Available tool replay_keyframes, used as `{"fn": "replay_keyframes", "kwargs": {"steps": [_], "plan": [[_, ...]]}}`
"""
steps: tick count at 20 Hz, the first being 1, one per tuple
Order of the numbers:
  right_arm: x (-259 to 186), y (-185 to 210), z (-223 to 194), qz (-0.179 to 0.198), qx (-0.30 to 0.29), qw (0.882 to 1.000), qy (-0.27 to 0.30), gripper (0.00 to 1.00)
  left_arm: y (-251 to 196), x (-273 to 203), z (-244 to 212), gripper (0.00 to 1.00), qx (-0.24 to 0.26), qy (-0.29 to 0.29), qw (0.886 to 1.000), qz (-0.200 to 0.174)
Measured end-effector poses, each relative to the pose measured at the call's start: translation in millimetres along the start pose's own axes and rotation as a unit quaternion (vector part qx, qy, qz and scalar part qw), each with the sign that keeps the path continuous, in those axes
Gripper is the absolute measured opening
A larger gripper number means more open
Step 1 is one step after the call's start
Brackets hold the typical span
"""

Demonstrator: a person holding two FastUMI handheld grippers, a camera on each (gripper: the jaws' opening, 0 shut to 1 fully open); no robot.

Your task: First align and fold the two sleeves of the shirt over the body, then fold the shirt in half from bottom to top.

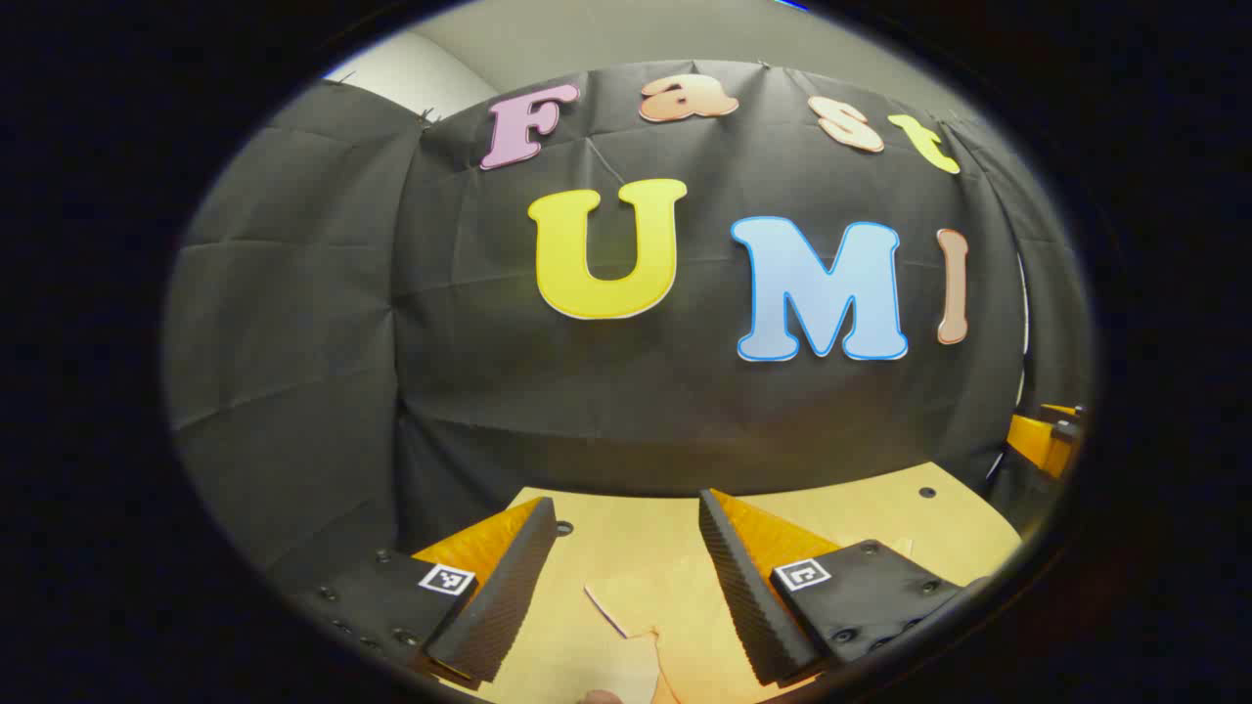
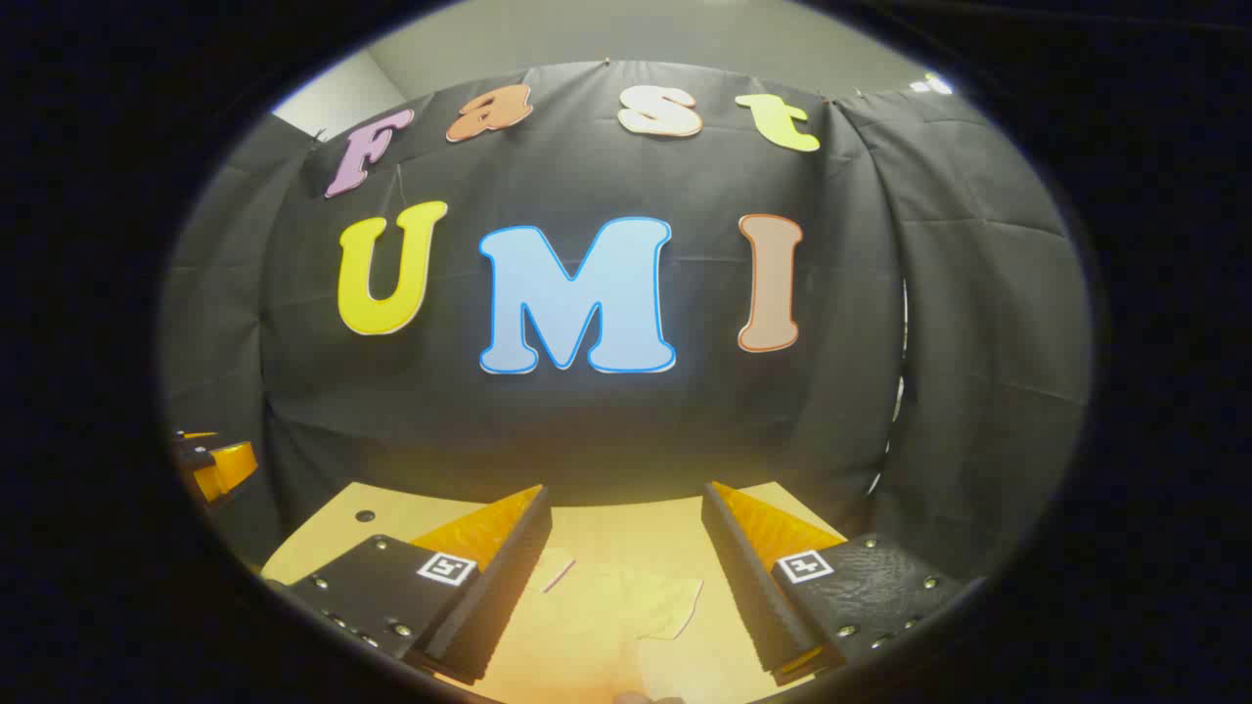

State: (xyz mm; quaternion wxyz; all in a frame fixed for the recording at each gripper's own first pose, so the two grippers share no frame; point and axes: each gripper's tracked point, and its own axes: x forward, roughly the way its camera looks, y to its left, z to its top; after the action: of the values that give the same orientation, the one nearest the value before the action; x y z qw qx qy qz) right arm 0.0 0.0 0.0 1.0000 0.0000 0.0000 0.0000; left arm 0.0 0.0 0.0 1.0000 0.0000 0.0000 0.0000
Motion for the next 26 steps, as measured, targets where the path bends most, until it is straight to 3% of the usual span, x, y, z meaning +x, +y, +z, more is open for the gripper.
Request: {"fn": "replay_keyframes", "kwargs": {"steps": [18, 21, 26], "plan": [[31.3, -9.5, -32.7, 0.016, -0.017, 0.999, 0.044, 0.96, -14.4, 4.3, -0.8, 0.96, 0.018, 0.006, 1.0, 0.004], [41.1, -17.9, -51.3, 0.012, -0.02, 0.998, 0.065, 0.96, -20.2, 0.3, -2.4, 0.96, 0.019, 0.008, 1.0, 0.0], [78.9, -28.4, -121.4, 0.027, -0.004, 0.987, 0.16, 0.96, -25.4, -8.0, -5.8, 0.96, 0.015, 0.017, 1.0, -0.001]]}}
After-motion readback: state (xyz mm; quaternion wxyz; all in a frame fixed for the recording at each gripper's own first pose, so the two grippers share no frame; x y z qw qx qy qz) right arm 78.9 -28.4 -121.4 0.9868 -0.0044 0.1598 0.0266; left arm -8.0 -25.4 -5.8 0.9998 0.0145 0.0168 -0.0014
